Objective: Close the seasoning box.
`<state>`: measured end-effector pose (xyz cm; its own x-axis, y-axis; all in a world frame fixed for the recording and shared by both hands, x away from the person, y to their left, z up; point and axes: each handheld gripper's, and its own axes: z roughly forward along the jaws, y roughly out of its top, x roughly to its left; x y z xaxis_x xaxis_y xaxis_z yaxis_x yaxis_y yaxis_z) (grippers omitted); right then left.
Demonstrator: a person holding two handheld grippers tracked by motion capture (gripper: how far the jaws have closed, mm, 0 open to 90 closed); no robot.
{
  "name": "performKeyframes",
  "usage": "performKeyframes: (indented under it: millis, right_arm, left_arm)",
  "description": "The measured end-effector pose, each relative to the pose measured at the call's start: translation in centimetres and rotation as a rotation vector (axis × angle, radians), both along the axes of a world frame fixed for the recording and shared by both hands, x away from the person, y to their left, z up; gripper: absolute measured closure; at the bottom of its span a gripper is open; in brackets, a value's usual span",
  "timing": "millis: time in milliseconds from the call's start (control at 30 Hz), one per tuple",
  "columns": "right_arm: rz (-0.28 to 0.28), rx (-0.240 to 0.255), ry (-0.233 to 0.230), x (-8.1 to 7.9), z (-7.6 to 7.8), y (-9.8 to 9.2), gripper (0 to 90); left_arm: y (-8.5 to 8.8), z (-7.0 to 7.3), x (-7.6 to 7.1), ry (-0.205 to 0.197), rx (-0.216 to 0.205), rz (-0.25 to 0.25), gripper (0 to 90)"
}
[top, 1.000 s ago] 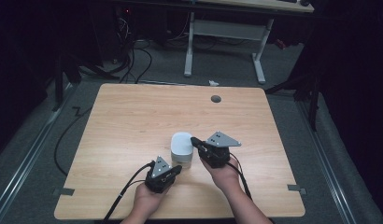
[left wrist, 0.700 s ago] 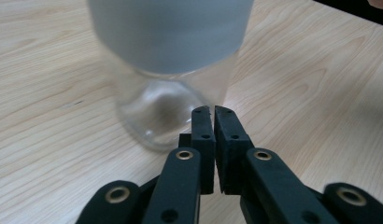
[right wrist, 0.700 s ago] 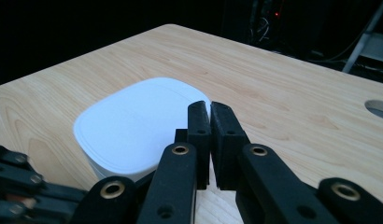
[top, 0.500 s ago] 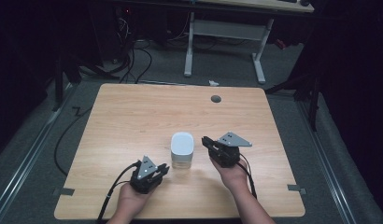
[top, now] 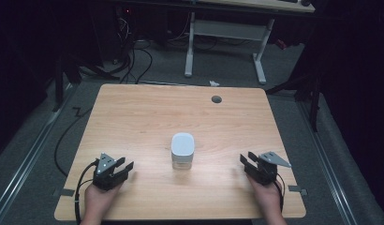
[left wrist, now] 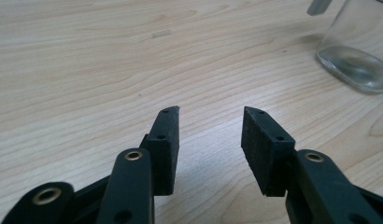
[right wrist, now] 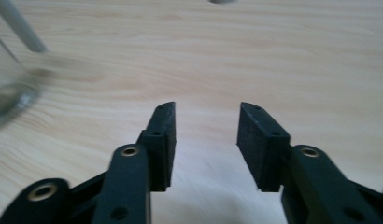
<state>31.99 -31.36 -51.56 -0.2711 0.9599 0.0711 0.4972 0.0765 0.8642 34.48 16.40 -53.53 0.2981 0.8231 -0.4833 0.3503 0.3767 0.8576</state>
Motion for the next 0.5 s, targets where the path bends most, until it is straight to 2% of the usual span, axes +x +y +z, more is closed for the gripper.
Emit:
performKeyframes:
  millis: [33,67,133,167,200,233,267,400,500]
  right_arm:
    - [0.0,0.0,0.0,0.0,0.0,0.0,56.3]
    - [-0.043,0.005,-0.006,-1.6,-0.8,-1.1,55.0]
    - [-0.051,0.007,-0.001,-2.0,-1.0,-1.5,54.5]
    - [-0.057,0.008,0.008,-2.2,-1.0,-1.7,53.2]
    - [-0.055,-0.013,-0.007,-2.3,-0.7,-1.9,52.7]
    - [-0.055,-0.013,-0.007,-2.3,-0.7,-1.9,52.7]
    - [-0.047,-0.024,-0.01,-2.0,-0.5,-1.7,52.0]
    - [-0.03,-0.018,-0.012,-1.9,-0.5,-1.4,51.8]
    - [-0.026,-0.008,-0.016,-1.8,-0.4,-1.2,51.7]
  left_arm:
    - [0.0,0.0,0.0,0.0,0.0,0.0,56.2]
    - [0.0,0.1,-0.1,0.0,-0.004,-0.003,56.0]
    - [-0.1,0.4,-0.4,0.002,-0.025,-0.011,55.8]
    - [-0.4,0.7,-0.7,-0.013,-0.021,-0.026,55.8]
    - [-0.9,0.8,-1.1,-0.032,0.014,-0.046,55.4]
    - [-0.9,0.8,-1.1,-0.032,0.014,-0.046,55.0]
    - [-1.3,0.8,-1.3,-0.039,0.044,-0.052,55.0]
    - [-1.3,0.7,-1.6,-0.031,0.028,-0.045,55.0]
    - [-1.2,0.7,-1.8,-0.033,0.041,-0.044,55.1]
